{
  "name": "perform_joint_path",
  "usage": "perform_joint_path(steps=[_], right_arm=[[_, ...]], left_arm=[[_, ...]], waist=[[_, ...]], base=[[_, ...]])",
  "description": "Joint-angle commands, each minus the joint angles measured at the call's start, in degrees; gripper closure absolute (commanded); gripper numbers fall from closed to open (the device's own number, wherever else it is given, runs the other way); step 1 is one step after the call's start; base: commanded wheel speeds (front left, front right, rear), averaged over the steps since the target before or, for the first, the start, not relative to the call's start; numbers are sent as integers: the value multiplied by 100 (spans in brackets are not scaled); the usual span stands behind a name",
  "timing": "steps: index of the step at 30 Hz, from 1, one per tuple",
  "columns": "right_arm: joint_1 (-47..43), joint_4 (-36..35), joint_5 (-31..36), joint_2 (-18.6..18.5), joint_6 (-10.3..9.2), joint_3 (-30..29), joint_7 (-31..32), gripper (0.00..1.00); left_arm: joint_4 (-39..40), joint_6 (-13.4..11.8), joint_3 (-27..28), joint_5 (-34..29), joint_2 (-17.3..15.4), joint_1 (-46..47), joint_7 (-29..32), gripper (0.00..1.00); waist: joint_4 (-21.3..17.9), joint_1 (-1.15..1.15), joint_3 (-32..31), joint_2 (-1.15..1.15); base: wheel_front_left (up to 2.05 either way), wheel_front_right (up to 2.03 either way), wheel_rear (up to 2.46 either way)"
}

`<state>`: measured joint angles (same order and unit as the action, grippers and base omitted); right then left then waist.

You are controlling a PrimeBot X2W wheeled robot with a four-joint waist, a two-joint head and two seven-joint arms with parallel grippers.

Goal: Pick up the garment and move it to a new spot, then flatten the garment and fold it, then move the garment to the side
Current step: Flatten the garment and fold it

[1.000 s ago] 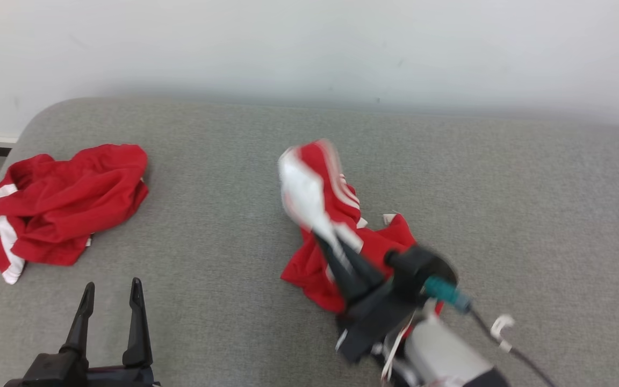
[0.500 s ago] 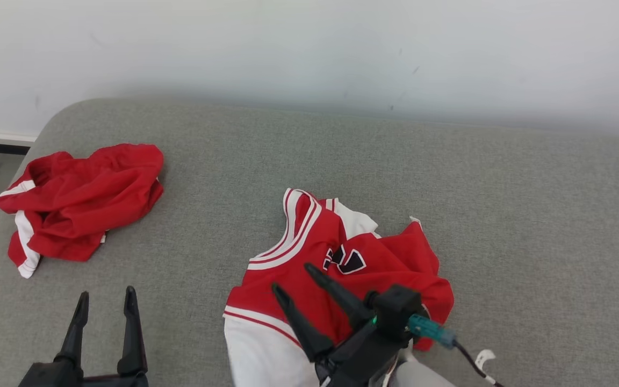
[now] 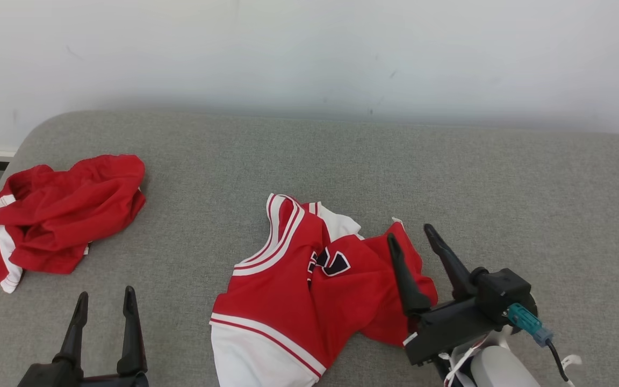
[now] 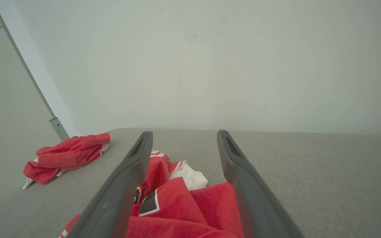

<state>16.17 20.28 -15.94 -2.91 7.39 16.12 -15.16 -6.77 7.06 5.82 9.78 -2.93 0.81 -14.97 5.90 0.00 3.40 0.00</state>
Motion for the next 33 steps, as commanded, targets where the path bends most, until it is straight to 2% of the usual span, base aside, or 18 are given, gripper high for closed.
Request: perform_joint_path(steps=[1, 6, 13, 20, 24, 25, 26, 33], right_arm=[[-19, 38, 90, 2, 17, -73, -15, 0], [340, 871, 435, 1, 17, -322, 21, 0], [1341, 2348, 504, -3, 17, -504, 116, 0], [2185, 3944, 542, -1, 17, -540, 587, 0], [2435, 4568, 329, 2, 17, -404, 987, 0], [2478, 4593, 213, 2, 17, -329, 951, 58], [2520, 4622, 163, 3, 17, -283, 879, 100], [2790, 4788, 93, -9, 17, -134, 354, 100]], left_arm=[[22, -23, 1, 14, 8, -95, -18, 0], [34, -24, 27, -4, 7, -52, -18, 0], [-49, 0, -19, 8, 7, 90, -18, 0], [-85, 9, -143, 58, 6, 182, -18, 0], [-121, 8, -202, 87, 8, 198, -18, 0], [-130, 9, -215, 87, 8, 201, -17, 0], [-140, 6, -216, 92, 6, 198, -18, 0], [-158, -43, -158, 101, 7, 89, -17, 0]], waist=[[3, 0, 8, 0], [20, 0, 61, 0], [182, 0, 176, 0], [461, 0, 245, 0], [586, 0, 246, 0], [612, 0, 242, 0], [627, 0, 233, 0], [566, 0, 135, 0]], base=[[0, 0, 0], [0, 0, 0], [0, 0, 0], [0, 0, 0], [0, 0, 0], [0, 0, 0], [0, 0, 0], [0, 0, 0]])
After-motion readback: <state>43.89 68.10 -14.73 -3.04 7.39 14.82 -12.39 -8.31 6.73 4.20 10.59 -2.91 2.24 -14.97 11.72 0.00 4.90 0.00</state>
